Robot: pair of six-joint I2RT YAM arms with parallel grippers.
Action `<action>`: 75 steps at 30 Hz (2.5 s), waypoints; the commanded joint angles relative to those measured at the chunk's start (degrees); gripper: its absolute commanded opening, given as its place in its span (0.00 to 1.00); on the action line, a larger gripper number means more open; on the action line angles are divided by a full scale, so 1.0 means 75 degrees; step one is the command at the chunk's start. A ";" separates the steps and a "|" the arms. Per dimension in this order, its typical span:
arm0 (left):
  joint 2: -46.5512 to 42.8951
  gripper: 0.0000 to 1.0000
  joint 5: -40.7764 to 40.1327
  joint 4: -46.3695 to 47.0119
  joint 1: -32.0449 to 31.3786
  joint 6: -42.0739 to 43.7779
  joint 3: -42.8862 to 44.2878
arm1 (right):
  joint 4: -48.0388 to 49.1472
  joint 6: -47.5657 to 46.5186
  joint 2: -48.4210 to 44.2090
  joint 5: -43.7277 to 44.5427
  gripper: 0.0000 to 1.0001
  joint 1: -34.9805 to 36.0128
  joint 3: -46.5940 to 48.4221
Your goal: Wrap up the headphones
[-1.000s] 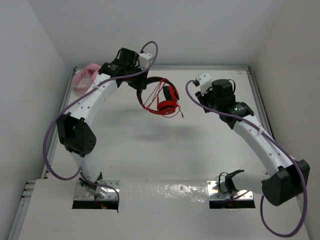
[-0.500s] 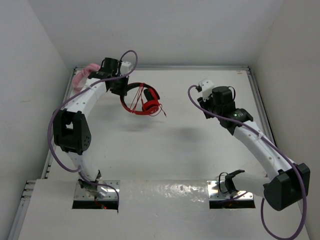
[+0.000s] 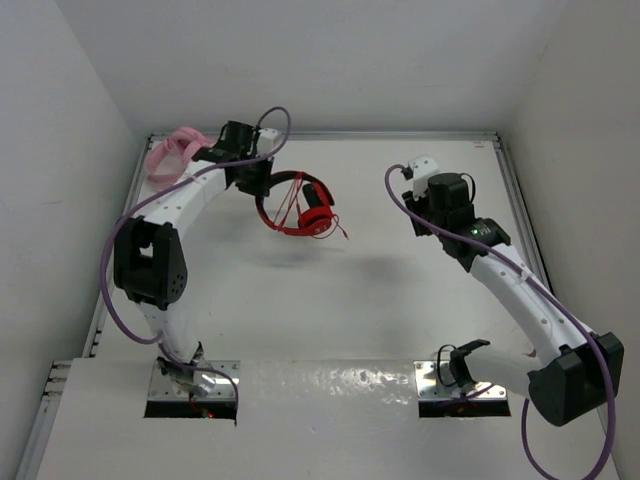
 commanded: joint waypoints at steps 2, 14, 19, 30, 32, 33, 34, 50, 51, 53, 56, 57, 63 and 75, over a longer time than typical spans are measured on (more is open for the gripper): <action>0.0417 0.00 -0.0081 0.0718 -0.1213 -0.0467 0.1000 | -0.0251 0.1204 -0.0341 0.0940 0.37 -0.0127 0.0666; 0.3558 0.00 0.0411 0.1163 -0.3206 -0.1603 0.4011 | -0.1986 0.1440 -0.1033 0.2325 0.37 -0.0139 0.2072; 0.4356 0.00 0.0293 0.1620 -0.3793 -0.1955 0.4669 | -0.2338 0.1627 -0.1395 0.2231 0.38 -0.0139 0.1944; 0.5143 0.17 0.0270 0.2230 -0.4414 -0.2482 0.4564 | -0.2631 0.1909 -0.1900 0.2196 0.41 -0.0139 0.1007; 0.5260 0.34 0.0375 0.2265 -0.4426 -0.2541 0.4494 | -0.2655 0.1921 -0.1900 0.2103 0.41 -0.0139 0.0960; 0.5295 0.42 0.0410 0.2254 -0.4438 -0.2576 0.4482 | -0.2666 0.1921 -0.1889 0.2091 0.41 -0.0139 0.0948; 0.5330 0.46 0.0480 0.2254 -0.4438 -0.2577 0.4470 | -0.2690 0.1944 -0.1889 0.2079 0.41 -0.0139 0.0936; 0.1867 1.00 -0.0444 0.0896 -0.2740 -0.1501 0.3932 | -0.2374 0.2787 -0.2182 0.2009 0.50 -0.0127 0.0141; 0.1618 1.00 -0.0526 0.0627 -0.2588 -0.1348 0.3688 | -0.2327 0.2811 -0.2182 0.1997 0.51 -0.0139 0.0093; 0.0824 1.00 -0.0853 0.0403 -0.2131 -0.0822 0.3347 | -0.2233 0.2858 -0.2193 0.1973 0.53 -0.0127 -0.0024; -0.0242 1.00 -0.1241 0.0063 -0.1498 -0.0293 0.2341 | -0.2139 0.2882 -0.2170 0.1997 0.57 -0.0139 -0.0095; -0.0503 1.00 -0.1253 0.0027 -0.1311 -0.0164 0.1989 | -0.2116 0.2870 -0.2158 0.2008 0.58 -0.0139 -0.0118; -0.2227 1.00 -0.1863 0.0086 0.0503 0.0154 -0.0917 | -0.2104 0.2881 -0.2076 0.2336 0.69 -0.0139 -0.0212; -0.3271 0.99 -0.1501 0.0895 0.1773 -0.0444 -0.2678 | -0.1940 0.3022 -0.2381 0.2489 0.77 -0.0139 -0.0645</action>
